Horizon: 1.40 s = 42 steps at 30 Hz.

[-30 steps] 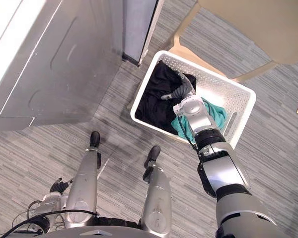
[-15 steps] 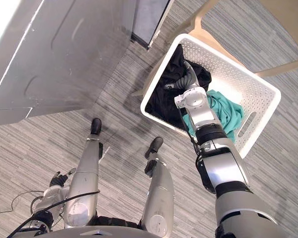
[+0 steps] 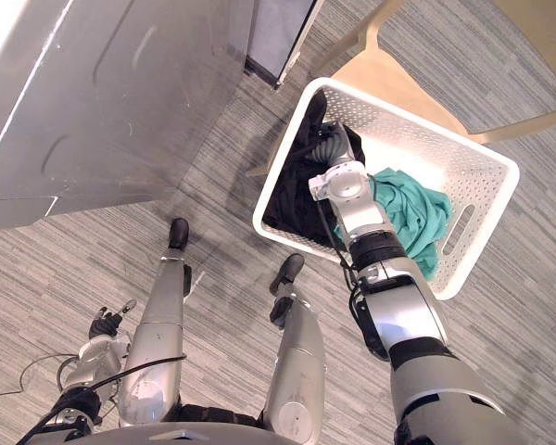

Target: Pick up the laundry basket with both hands and put the clothes into the washing machine.

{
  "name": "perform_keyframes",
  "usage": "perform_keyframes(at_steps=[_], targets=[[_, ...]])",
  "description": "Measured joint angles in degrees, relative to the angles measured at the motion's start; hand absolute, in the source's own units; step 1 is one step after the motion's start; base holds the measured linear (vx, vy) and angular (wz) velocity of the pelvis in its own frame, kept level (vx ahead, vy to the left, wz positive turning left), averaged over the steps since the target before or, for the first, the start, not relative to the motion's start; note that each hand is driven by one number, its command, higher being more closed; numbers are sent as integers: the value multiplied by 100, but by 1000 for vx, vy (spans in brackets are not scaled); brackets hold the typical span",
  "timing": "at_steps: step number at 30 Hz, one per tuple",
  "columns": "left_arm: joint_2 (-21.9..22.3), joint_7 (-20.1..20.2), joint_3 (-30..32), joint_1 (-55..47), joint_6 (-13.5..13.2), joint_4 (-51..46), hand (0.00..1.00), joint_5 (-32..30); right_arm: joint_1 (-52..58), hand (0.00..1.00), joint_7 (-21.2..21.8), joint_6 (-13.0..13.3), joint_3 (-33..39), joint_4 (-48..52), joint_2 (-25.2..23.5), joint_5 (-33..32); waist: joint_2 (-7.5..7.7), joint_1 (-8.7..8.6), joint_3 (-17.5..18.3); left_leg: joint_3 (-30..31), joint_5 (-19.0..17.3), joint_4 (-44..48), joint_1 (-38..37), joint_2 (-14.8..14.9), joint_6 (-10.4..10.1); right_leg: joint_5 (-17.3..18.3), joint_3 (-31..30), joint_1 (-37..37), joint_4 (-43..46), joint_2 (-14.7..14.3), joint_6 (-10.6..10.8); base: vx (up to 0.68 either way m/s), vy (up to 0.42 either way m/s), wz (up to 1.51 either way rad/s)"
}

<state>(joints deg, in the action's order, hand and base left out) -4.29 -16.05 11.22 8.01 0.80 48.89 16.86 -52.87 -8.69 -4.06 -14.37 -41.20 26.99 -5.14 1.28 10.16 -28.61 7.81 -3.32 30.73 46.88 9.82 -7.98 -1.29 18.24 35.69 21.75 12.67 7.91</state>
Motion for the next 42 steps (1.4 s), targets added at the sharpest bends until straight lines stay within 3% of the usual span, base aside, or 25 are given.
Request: perform_keyframes(at_steps=[3, 6, 11, 15, 17, 22, 26, 31, 38, 41, 42], targets=[[-22, 1, 0, 0, 0, 2, 0, 53, 3, 100, 3, 0, 0, -17, -19, 0, 50, -3, 29, -3, 34, -40, -18, 2, 1, -11, -5, -3, -1, 1, -13, 0, 0, 0], [-105, 1, 2, -13, 1, 35, 0, 56, 63, 100, 10, -1, -1, -31, -128, 0, 198, -9, 115, -25, 141, -216, -106, 5, -8, -31, -6, -14, -51, 4, -43, 4, -11, 1], [-142, -29, 8, -19, 1, 105, 0, 57, 83, 100, 46, -2, 56, -32, -185, -3, 235, -59, 138, -26, 187, -356, -188, 12, 21, -54, 45, -87, -106, -2, -75, 0, -11, 1], [-131, -43, 65, -20, 5, 104, 0, 145, 342, 100, -141, 4, 1185, -23, -620, -610, 251, -66, 149, -27, 211, -379, -183, 13, 25, -63, 105, -93, -127, 5, -84, 0, 0, 0], [-109, -93, 182, -16, 9, 91, 0, 284, 507, 100, -451, 79, 1658, -17, -908, -1334, 287, -96, 170, -29, 229, -376, -184, 12, -6, -70, 106, -94, -123, 9, -87, 0, 0, 0], [33, -145, 464, 116, -5, -95, 0, 558, 1005, 100, -948, 845, 2426, 419, -1691, -4084, 309, -131, 195, -84, 230, -390, -356, 18, -7, -61, 75, -205, -95, 31, -91, 0, 0, 0], [83, -153, 477, 156, -3, -98, 0, 558, 1520, 100, -947, 1498, 2396, 1178, -2217, -5518, 298, -165, 200, -204, 291, -656, -763, -32, 44, -17, -7, -425, -57, 134, -72, -1, -20, 1], [108, -120, 218, 145, 15, -59, 0, 559, 2021, 100, -952, 1891, 2160, 1625, -2434, -6097, 287, -236, 229, -300, 462, -1102, -1418, -203, 64, 147, -20, -834, 42, 343, -52, 5, -21, 15], [37, -61, -294, -49, 44, 194, 0, 545, 2327, 100, -939, 2141, 1943, 2495, -2447, -6222, 172, -261, 311, -388, 649, -1699, -2450, -399, 50, 307, -38, -1534, 73, 579, 60, 38, -10, 7], [68, -7, -349, -266, 70, 245, 0, 544, 2432, 100, -935, 2180, 1920, 2924, -2447, -6216, 29, -273, 421, -339, 763, -2125, -2975, -526, 17, 437, 33, -1915, 95, 728, 135, 58, -7, 23], [141, 21, -325, -423, 87, 368, 0, 545, 2591, 100, -923, 2209, 1920, 3198, -2461, -6206, -110, -277, 630, -277, 842, -2388, -3237, -602, 23, 509, 149, -2155, 76, 816, 190, 87, -17, 28]])
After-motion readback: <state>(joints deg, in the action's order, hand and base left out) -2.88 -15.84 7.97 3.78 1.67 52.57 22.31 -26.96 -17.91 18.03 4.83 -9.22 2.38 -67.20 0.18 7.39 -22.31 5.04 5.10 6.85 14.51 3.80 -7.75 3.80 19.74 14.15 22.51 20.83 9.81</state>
